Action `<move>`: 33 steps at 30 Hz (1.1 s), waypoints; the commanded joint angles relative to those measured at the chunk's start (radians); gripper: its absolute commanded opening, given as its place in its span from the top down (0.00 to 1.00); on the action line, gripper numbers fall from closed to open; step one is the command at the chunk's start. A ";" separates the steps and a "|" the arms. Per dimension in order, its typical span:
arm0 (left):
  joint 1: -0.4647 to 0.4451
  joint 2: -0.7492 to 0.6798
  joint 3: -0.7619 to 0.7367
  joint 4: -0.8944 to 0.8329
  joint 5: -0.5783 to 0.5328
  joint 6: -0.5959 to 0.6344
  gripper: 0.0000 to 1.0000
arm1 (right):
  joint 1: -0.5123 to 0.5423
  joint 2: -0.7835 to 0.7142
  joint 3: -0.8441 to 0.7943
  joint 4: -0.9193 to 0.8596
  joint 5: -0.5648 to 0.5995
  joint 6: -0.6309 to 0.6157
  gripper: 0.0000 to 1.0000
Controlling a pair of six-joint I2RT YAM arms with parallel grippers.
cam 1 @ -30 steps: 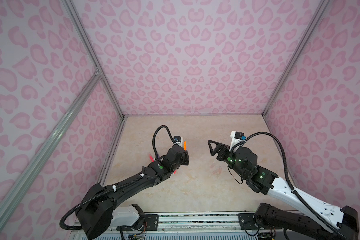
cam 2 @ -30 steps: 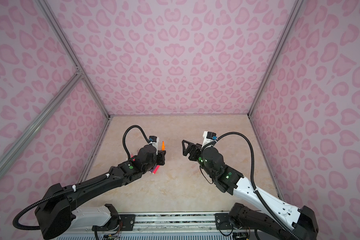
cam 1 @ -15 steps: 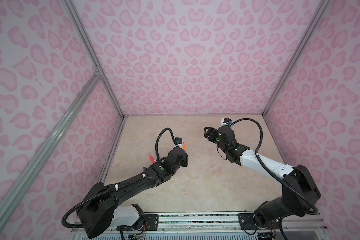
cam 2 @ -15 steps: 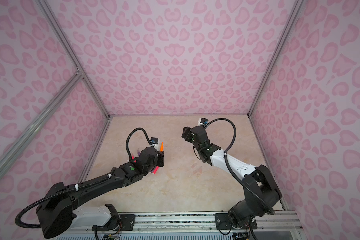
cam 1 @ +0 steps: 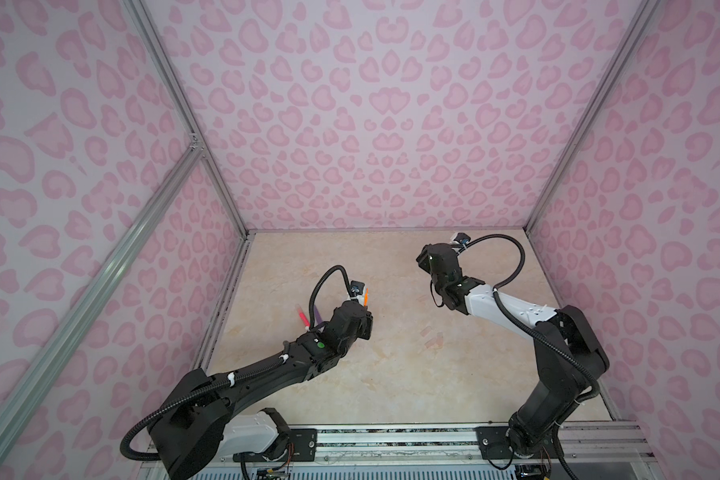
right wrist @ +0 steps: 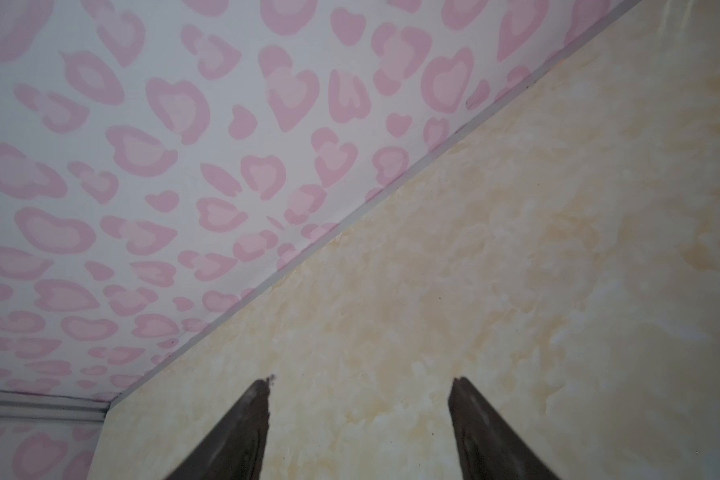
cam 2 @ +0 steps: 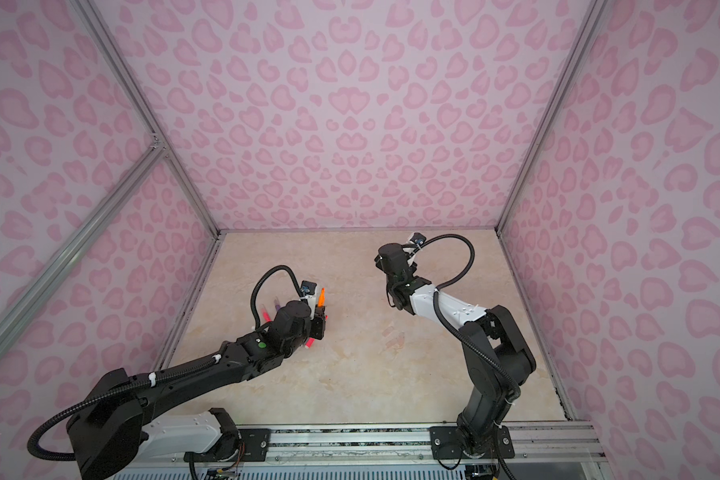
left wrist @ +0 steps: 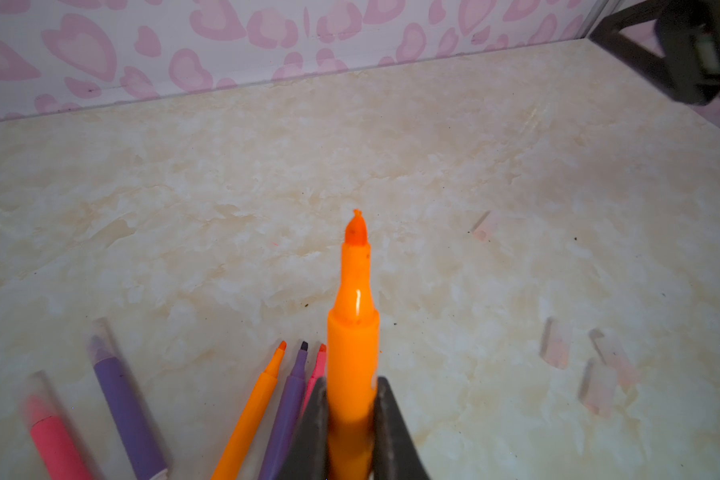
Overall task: Insert the pens into the pen caps
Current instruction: 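Lower the open right gripper over a pink cap on the table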
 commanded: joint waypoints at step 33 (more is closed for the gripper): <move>0.035 0.060 0.110 -0.035 -0.010 -0.172 0.97 | 0.018 0.118 -0.027 -0.291 -0.244 -0.028 0.43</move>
